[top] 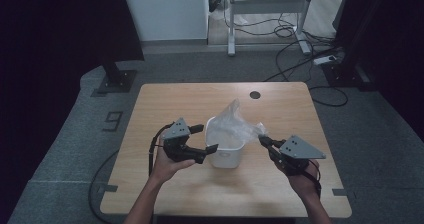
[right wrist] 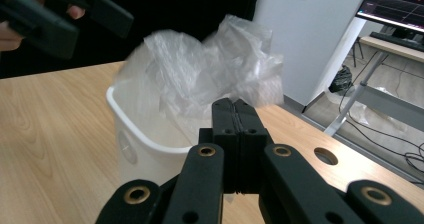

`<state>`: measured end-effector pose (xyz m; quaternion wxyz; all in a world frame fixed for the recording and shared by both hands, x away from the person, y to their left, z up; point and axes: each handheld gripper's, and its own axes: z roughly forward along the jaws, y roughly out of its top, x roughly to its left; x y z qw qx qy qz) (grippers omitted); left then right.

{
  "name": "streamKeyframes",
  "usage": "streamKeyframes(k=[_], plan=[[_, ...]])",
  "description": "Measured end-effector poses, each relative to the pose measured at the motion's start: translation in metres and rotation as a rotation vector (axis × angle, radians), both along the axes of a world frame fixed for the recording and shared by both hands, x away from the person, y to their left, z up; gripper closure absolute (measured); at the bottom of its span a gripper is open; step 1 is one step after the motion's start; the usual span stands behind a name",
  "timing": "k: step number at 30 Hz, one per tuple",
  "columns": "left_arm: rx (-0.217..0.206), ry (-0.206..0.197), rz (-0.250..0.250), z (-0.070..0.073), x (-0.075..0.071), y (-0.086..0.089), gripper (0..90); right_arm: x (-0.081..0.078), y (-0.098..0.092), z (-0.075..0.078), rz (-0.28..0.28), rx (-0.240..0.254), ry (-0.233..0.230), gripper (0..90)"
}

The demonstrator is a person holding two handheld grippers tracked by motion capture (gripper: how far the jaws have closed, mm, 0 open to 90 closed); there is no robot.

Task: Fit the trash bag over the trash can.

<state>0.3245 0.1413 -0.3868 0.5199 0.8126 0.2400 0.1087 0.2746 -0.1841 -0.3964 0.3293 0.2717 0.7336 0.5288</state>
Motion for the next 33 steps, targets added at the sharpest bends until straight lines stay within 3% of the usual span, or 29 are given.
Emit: streamKeyframes(k=[3, 7, 12, 21, 24, 33], plan=[[0.029, 0.013, 0.020, -0.004, 0.002, -0.004, 7.7, -0.002, -0.001, 0.003, -0.008, -0.001, -0.012, 89.0], [0.009, 0.011, 0.025, -0.007, 0.004, -0.003, 8.0, -0.004, -0.003, 0.004, -0.014, -0.005, -0.018, 89.0], [-0.043, 0.000, 0.043, 0.002, 0.009, 0.001, 17.5, -0.003, -0.002, 0.001, 0.004, -0.011, -0.008, 89.0], [-0.024, 0.023, 0.096, 0.011, 0.023, -0.015, 31.2, 0.002, 0.015, -0.012, 0.042, -0.030, 0.016, 88.8], [-0.020, 0.030, 0.128, 0.011, 0.028, -0.019, 32.9, 0.000, 0.023, -0.015, 0.062, -0.051, 0.012, 88.7], [-0.019, 0.029, 0.155, 0.022, 0.044, -0.029, 35.0, -0.003, 0.025, -0.015, 0.065, -0.072, -0.004, 86.5]])
